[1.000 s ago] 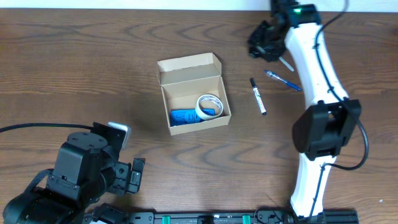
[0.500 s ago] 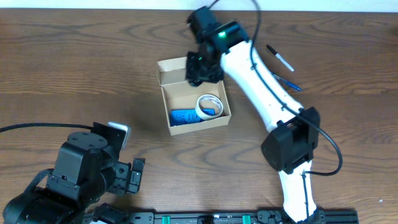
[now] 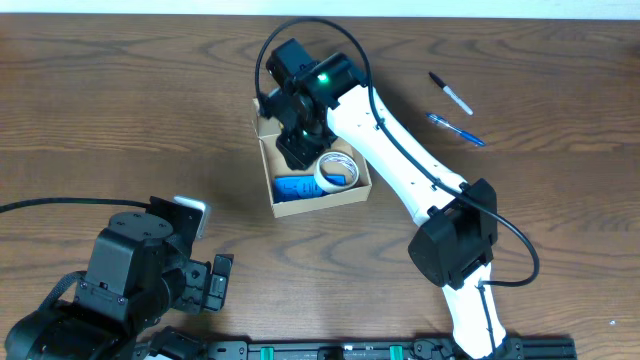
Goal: Pack container
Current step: 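Lift the black key fob and carry it left over the box, then lower the key fob into the box beside the blue duster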
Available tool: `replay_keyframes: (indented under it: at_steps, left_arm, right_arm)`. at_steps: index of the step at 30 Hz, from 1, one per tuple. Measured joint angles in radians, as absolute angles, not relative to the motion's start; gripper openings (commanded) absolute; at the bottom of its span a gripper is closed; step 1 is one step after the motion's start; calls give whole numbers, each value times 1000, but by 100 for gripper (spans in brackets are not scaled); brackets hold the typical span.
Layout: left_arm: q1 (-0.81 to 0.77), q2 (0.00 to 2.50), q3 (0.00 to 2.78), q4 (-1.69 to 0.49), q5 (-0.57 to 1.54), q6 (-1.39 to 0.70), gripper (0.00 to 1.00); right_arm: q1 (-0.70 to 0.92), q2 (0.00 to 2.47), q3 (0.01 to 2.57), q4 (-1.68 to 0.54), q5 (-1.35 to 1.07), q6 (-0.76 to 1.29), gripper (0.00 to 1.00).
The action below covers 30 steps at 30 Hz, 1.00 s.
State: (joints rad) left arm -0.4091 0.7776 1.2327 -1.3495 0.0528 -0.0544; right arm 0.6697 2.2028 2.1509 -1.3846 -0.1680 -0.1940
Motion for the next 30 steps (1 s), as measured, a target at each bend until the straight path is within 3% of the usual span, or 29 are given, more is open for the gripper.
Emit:
replay_keyframes:
  at_steps: [10,14,19,24,30]
  left_arm:
    - [-409,778,1233,-1349,53,-55,95]
    - [-409,778,1233,-1349,53,-55,95]
    - [-409,778,1233,-1349,53,-55,95]
    - [-409,778,1233,-1349,53,-54,95]
    - [-409,778,1233,-1349,53,-54,95]
  right_arm:
    - [670,2203,2052,-1422,-232,-506,29]
    - [670,2203,1989,-1378,-229,-618,37]
    - [663,2202,1906,-1302,-228,-743,34]
    - [661,2202,1843,-1272,-208,-836,34]
    - [661,2202,1816,-1250,-172,-894,41]
